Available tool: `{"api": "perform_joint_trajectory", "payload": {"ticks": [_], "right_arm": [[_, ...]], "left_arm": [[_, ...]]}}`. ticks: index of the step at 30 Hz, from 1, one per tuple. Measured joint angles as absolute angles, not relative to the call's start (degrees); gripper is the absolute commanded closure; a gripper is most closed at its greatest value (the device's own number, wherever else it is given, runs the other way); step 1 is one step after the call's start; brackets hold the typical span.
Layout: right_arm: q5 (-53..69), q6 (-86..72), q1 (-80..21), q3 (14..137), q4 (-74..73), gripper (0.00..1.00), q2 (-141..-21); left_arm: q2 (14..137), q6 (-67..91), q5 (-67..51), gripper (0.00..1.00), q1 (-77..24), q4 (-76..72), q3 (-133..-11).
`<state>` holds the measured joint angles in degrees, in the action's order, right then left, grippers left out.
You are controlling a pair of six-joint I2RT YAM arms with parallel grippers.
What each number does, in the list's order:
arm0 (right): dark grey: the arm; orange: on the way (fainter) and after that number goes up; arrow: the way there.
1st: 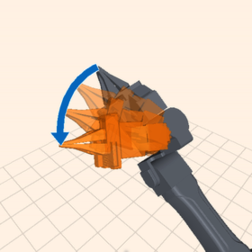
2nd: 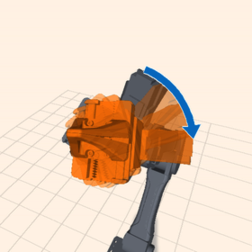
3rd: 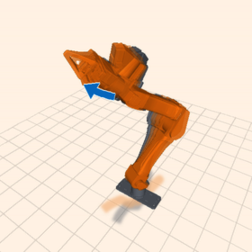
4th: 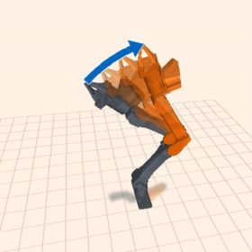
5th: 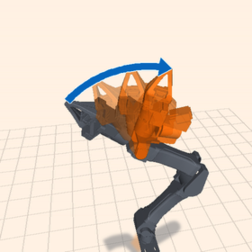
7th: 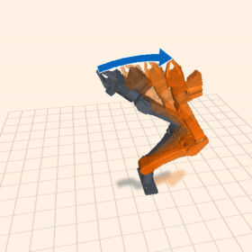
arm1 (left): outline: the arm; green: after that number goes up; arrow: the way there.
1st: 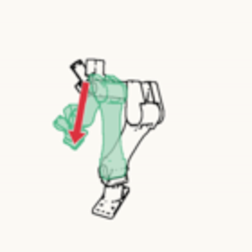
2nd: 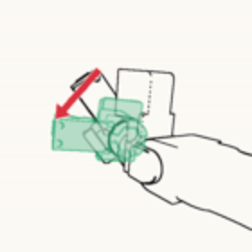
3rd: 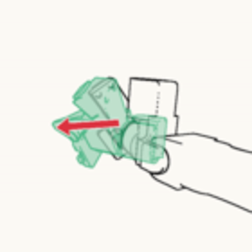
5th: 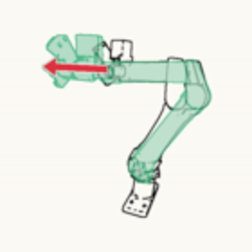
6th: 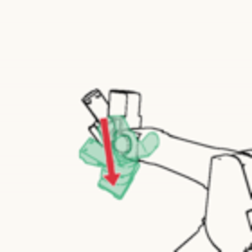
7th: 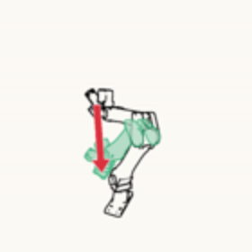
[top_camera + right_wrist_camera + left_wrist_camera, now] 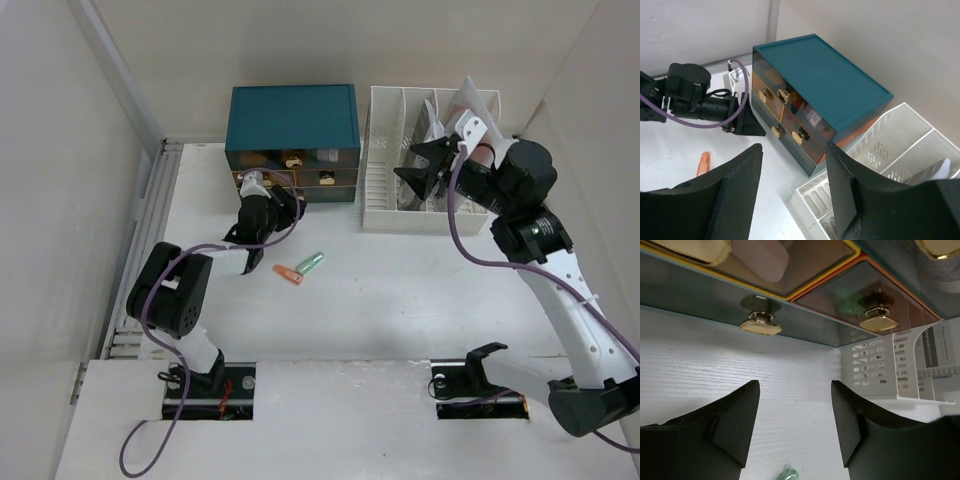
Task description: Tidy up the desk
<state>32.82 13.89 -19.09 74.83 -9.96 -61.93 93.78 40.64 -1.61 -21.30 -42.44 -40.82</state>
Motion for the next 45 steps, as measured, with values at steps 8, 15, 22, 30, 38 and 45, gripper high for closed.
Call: {"api": "perform_joint_trajectory", "payload": {"ticks": [8, 15, 22, 30, 38, 45], "right_arm": [[34.5, 13.0, -18.7, 72.4, -9.4, 0.41, -62.0], [34.8, 12.6, -18.4, 72.2, -8.7, 0.41, -62.0], [35.0, 12.6, -18.4, 72.0, -8.4, 0.41, -62.0], [35.2, 12.6, -18.4, 71.4, -8.4, 0.40, -62.8], [36.1, 12.6, -18.4, 71.1, -8.4, 0.40, -62.8], [36.4, 12.6, -18.4, 71.1, -8.3, 0.40, -62.8]], "left_arm": [[101.2, 47.9, -3.2, 0.36, -19.0, -54.4, -38.8], [107.4, 53.6, -4.4, 0.34, -16.7, -62.2, -38.8], [112.7, 58.7, -4.7, 0.31, -16.7, -68.7, -38.7], [116.0, 63.9, -3.7, 0.31, -16.7, -73.2, -38.7], [117.8, 68.4, -1.4, 0.31, -16.7, -76.3, -38.9], [118.5, 70.3, 1.3, 0.31, -17.3, -75.4, -40.6]]}}
